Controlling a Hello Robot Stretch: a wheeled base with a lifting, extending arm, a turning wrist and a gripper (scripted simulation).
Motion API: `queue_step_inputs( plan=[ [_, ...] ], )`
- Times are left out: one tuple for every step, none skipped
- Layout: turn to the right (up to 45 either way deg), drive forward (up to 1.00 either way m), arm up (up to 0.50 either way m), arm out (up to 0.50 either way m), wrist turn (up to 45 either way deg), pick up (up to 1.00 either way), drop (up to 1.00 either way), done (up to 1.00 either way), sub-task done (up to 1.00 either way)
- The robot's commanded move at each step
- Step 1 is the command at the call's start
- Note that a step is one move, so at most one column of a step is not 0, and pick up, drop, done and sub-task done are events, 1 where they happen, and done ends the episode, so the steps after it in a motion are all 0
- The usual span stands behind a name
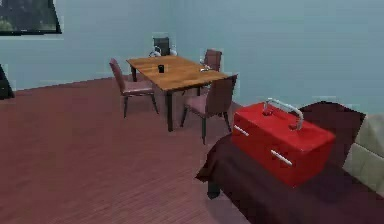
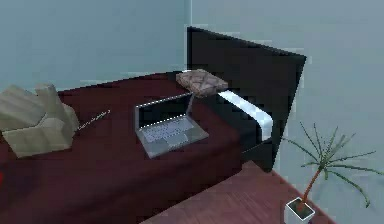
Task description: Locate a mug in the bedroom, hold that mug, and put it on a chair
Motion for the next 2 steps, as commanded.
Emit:
queue_step_inputs(
  plan=[
    [-24.0,0.00,0.00,0.00,0.0,0.00,0.00,0.00,0.00],
    [-3.0,0.00,0.00,0.00,0.0,0.00,0.00,0.00,0.00]
  ],
)
